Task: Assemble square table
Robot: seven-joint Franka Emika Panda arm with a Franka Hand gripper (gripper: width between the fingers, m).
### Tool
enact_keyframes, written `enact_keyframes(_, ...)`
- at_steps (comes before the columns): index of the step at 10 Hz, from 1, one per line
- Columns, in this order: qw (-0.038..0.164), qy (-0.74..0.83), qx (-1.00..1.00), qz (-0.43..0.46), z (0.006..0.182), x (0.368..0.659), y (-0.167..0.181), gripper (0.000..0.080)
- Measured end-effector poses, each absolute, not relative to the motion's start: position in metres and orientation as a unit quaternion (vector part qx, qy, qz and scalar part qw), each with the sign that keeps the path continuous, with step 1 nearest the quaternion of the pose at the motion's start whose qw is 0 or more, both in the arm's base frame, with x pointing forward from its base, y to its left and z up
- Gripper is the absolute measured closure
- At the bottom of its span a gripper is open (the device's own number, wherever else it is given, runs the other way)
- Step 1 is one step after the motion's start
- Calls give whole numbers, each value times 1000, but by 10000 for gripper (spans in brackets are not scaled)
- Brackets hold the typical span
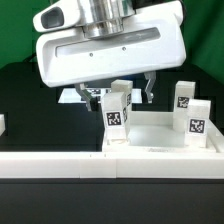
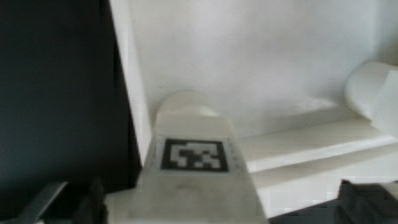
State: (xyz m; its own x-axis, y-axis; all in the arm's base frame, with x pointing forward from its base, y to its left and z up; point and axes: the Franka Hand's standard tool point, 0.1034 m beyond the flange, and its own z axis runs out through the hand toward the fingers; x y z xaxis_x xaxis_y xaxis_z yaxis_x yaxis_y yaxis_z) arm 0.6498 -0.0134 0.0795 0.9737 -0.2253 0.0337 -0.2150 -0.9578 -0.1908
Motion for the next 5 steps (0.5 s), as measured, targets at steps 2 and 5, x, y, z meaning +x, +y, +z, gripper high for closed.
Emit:
enact_keyframes(2,92,109,-989,-26,74,649,-16,150)
enact_keyframes(5,93,115,-989,-26,74,649,-16,408)
